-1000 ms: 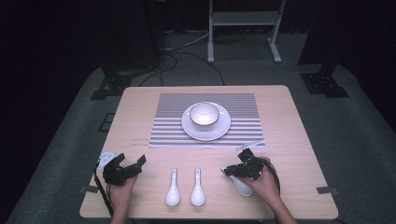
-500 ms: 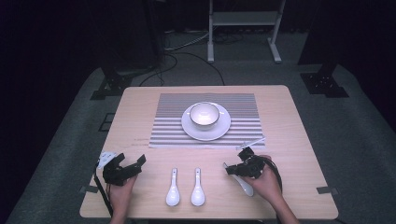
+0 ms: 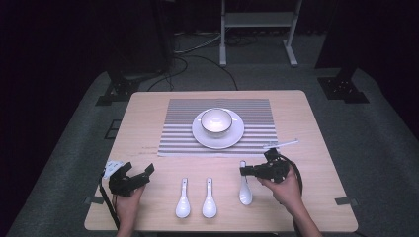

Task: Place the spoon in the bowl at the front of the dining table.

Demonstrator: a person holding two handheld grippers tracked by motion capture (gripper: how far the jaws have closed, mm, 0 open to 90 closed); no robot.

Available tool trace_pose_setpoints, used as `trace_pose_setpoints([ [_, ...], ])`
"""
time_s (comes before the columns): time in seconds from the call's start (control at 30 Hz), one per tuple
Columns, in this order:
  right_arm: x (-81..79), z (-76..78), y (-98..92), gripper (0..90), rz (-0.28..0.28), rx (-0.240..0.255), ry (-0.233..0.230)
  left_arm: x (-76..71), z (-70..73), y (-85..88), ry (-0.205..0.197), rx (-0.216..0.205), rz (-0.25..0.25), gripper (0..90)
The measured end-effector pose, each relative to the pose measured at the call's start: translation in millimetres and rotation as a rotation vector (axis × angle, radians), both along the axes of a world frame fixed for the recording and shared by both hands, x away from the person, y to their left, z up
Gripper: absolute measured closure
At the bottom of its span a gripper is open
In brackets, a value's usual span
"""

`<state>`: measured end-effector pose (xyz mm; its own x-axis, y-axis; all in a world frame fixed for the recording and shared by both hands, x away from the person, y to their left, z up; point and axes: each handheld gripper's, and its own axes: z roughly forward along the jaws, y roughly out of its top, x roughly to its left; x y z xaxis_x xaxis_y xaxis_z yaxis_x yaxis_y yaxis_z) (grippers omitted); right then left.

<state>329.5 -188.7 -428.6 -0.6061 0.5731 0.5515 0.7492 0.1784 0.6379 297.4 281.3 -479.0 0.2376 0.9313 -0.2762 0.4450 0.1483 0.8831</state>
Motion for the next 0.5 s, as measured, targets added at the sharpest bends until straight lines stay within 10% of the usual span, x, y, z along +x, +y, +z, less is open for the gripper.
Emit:
trace_pose_setpoints([
  [0.5,14.5,8.5,2.6,84.6,-0.067,0.114,-0.004,0.1,0.0,0.1,0.0,0.0,-0.002,0.4],
])
